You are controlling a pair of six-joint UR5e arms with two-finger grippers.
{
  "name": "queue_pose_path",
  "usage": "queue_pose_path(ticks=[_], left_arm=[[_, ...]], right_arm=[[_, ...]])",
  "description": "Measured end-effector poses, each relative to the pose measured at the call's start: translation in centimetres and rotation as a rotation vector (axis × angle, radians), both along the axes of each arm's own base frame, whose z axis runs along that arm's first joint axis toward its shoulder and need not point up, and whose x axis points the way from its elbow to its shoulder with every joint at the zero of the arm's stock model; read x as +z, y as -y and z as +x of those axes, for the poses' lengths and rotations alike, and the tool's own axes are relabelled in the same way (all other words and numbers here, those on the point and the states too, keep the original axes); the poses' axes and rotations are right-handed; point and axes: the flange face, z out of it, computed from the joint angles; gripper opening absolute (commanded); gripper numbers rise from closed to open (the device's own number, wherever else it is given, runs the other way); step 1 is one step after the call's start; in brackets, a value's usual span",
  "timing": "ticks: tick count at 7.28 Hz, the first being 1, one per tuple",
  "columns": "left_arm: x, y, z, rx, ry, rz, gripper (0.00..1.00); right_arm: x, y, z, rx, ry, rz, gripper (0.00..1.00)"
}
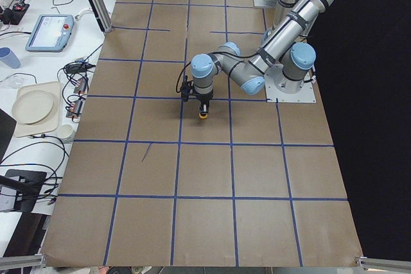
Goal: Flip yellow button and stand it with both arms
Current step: 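Lift the yellow button with the left gripper while the right gripper rotates up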
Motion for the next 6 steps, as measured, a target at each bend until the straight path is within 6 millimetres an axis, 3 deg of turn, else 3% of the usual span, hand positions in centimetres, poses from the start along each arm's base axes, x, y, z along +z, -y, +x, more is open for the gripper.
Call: queue_pose_path(ticks=[2, 3, 6], left_arm=[[5.0, 0.2, -2.0, -0.003, -0.135, 0.014, 0.18], [7.7, 0.4, -4.3, -0.018, -0.219, 0.019, 0.18], [14.5, 2.0, -15.8, -0.103, -0.541, 0.019, 0.15]], right_arm=[[-0.1, 0.2, -0.1, -0.003, 0.001, 0.002, 1.0], [-0.2, 0.2, -0.1, -0.008, 0.0, 0.002, 1.0], [0.0, 0.3, -0.3, -0.079, -0.008, 0.005, 1.0]])
